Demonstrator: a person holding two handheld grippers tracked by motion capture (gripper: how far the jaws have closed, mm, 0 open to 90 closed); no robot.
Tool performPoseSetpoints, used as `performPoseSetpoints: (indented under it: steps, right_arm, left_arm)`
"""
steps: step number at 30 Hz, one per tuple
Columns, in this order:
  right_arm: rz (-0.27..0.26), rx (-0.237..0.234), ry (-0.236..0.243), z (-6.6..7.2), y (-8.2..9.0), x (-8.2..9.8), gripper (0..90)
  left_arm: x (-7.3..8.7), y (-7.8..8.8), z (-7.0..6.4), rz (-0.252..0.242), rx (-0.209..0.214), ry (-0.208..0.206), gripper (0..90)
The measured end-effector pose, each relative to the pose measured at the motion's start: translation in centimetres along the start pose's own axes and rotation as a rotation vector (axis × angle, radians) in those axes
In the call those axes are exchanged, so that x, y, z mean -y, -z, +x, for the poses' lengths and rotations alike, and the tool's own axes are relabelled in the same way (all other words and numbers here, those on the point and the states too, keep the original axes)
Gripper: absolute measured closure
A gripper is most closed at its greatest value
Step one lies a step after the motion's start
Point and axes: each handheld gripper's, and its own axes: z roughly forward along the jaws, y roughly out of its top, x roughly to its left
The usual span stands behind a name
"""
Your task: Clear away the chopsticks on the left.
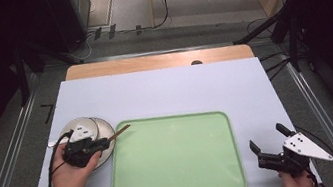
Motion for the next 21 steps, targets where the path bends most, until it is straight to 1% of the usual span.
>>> performPoseSetpoints:
  steps: [1,2,3,5,9,11,12,14,15,20,21]
  right_arm:
    - [0.000,0.000,0.000,0.0,0.0,0.0,0.0]
    - [0.001,-0.001,-0.001,0.0,0.0,0.0,0.0]
    - [0.001,-0.002,-0.003,0.0,0.0,0.0,0.0]
    - [0.001,-0.001,-0.001,0.0,0.0,0.0,0.0]
    - [0.003,-0.002,0.000,0.2,-0.1,0.0,0.0]
    - [0.001,-0.001,0.001,0.3,-0.1,-0.1,0.0]
    - [0.001,-0.001,0.001,0.3,-0.1,-0.1,0.0]
    - [0.002,-0.002,-0.002,0.3,-0.2,-0.1,0.0]
    - [0.003,-0.007,-0.009,0.2,-0.2,0.0,0.0]
    - [0.003,-0.011,-0.023,0.0,-0.3,0.1,0.0]
    - [0.004,-0.010,-0.029,0.0,-0.3,0.1,0.0]
  left_arm:
    - [0.5,0.7,0.3,0.009,0.007,-0.002,78.7]
    - [0.9,1.3,0.6,0.014,0.019,-0.006,79.8]
    - [1.4,1.8,0.7,0.018,0.019,-0.015,79.3]
    - [2.1,2.6,0.9,0.038,-0.007,-0.038,79.2]
    - [3.4,4.0,1.6,0.037,-0.026,-0.039,78.6]
    - [3.9,4.5,1.9,0.047,-0.026,-0.046,79.3]
    - [3.9,4.5,1.9,0.047,-0.026,-0.046,79.6]
    - [4.2,4.5,1.9,0.059,-0.022,-0.059,79.7]
    - [4.3,4.4,1.8,0.073,-0.024,-0.068,79.7]
    - [4.2,4.1,1.7,0.078,-0.045,-0.074,78.9]
    - [4.1,4.0,1.7,0.082,-0.056,-0.077,78.5]
